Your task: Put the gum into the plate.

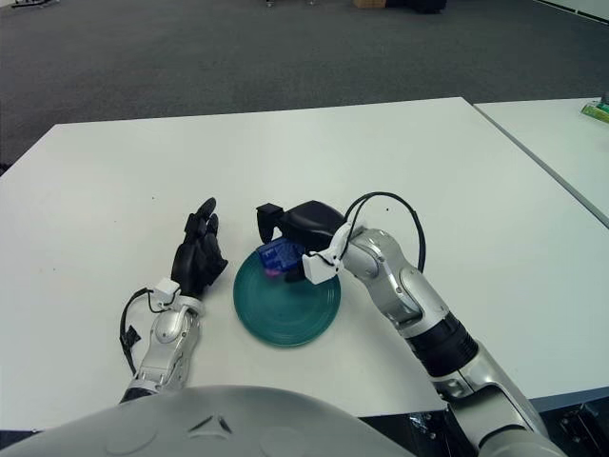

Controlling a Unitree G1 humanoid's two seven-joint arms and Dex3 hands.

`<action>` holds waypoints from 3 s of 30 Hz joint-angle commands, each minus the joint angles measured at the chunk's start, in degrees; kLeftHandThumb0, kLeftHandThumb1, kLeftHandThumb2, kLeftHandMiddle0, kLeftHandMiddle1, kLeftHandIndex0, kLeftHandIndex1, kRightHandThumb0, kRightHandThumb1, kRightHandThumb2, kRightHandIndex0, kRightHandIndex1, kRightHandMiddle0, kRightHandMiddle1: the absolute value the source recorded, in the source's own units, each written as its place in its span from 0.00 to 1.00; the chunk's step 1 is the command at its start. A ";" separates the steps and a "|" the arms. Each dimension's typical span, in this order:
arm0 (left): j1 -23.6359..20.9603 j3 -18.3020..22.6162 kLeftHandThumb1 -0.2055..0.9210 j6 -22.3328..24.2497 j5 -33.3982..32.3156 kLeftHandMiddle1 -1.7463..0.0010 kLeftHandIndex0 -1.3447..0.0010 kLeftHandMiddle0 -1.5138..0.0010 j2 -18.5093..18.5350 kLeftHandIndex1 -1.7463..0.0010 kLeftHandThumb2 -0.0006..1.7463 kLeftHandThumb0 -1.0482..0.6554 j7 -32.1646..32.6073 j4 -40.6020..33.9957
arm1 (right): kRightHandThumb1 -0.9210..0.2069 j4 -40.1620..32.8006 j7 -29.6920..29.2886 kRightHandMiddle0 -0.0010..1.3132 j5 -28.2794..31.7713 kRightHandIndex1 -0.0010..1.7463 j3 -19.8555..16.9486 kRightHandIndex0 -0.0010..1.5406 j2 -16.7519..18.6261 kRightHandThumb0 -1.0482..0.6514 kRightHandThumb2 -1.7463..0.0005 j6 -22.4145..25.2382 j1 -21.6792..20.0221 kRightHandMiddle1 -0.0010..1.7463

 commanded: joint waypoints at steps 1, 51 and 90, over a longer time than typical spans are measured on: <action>2.76 0.12 1.00 1.66 -0.69 0.99 1.00 0.86 -3.48 0.65 0.57 0.12 0.25 1.90 | 0.26 3.15 -0.45 0.29 -2.37 1.00 2.26 0.64 -0.75 0.38 0.47 -2.84 -0.10 1.00; 2.20 -1.42 1.00 0.65 3.33 0.99 1.00 0.83 -1.95 0.66 0.60 0.11 1.31 1.22 | 0.00 -9.81 4.80 0.00 -6.82 0.01 -4.18 0.06 -4.95 0.08 0.38 -3.15 8.17 0.07; 1.84 0.04 1.00 2.63 -0.80 1.00 1.00 0.84 -2.43 0.61 0.54 0.11 -2.14 0.69 | 0.00 5.62 -30.26 0.00 20.70 0.01 -26.47 0.25 19.62 0.20 0.55 -0.53 12.01 0.45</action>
